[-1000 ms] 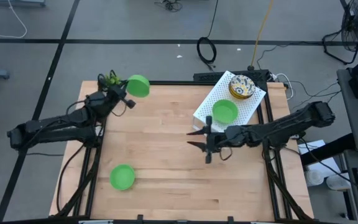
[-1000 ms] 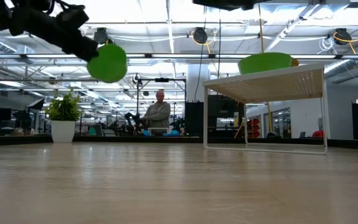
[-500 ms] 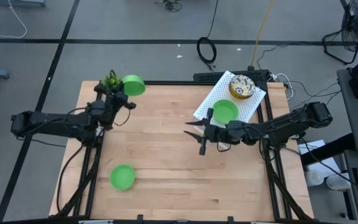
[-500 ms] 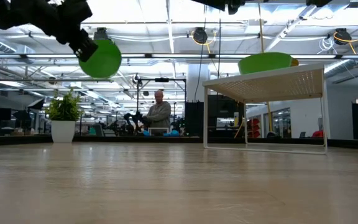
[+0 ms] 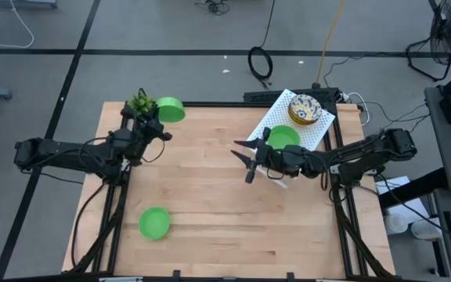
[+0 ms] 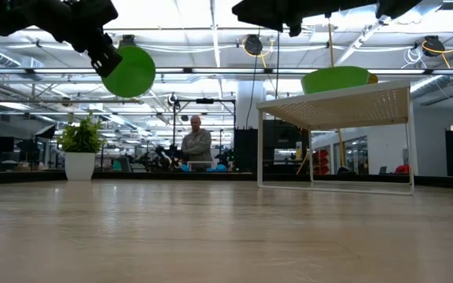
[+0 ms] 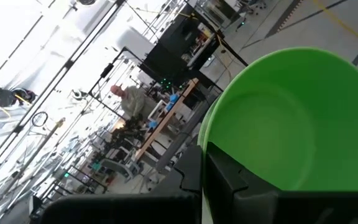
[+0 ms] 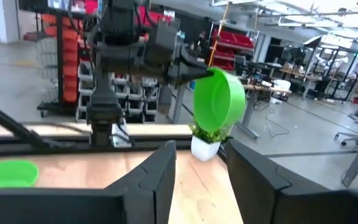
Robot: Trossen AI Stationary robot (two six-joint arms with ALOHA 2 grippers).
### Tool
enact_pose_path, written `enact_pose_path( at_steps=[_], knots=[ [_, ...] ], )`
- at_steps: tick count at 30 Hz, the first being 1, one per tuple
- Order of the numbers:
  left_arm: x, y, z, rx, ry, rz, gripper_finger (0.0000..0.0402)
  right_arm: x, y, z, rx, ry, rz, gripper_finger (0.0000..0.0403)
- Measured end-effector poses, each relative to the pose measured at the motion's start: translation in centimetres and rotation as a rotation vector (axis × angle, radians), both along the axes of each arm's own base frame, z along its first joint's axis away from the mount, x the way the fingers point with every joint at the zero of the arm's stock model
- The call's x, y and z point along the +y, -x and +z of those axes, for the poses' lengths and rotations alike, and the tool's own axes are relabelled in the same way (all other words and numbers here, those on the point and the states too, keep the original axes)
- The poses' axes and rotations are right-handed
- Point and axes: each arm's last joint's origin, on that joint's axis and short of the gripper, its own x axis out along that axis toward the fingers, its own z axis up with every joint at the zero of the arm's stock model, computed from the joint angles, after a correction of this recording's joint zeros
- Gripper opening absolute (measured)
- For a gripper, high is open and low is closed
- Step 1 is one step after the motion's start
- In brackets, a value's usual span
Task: Pick & Place Mini bowls
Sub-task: Stack the right green bowl on top of the other green bowl on the shelf
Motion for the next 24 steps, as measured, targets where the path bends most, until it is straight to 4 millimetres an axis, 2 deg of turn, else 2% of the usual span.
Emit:
enact_pose_path(
  at_steps=[9,13,24],
  knots=[
    [-0.2,-0.1,0.0,-0.004,-0.006,-0.047,0.0004,-0.4,-0.5,-0.6,0.017,0.019,-0.016,0.013],
    [-0.5,-0.3,0.1,-0.013,-0.008,-0.101,0.0004,-0.9,-1.5,-1.4,0.056,0.03,-0.04,0.013],
    [-1.8,-0.5,0.3,-0.027,-0.016,-0.187,0.0003,-1.8,-4.8,-1.9,0.076,0.033,-0.074,0.013]
  ],
)
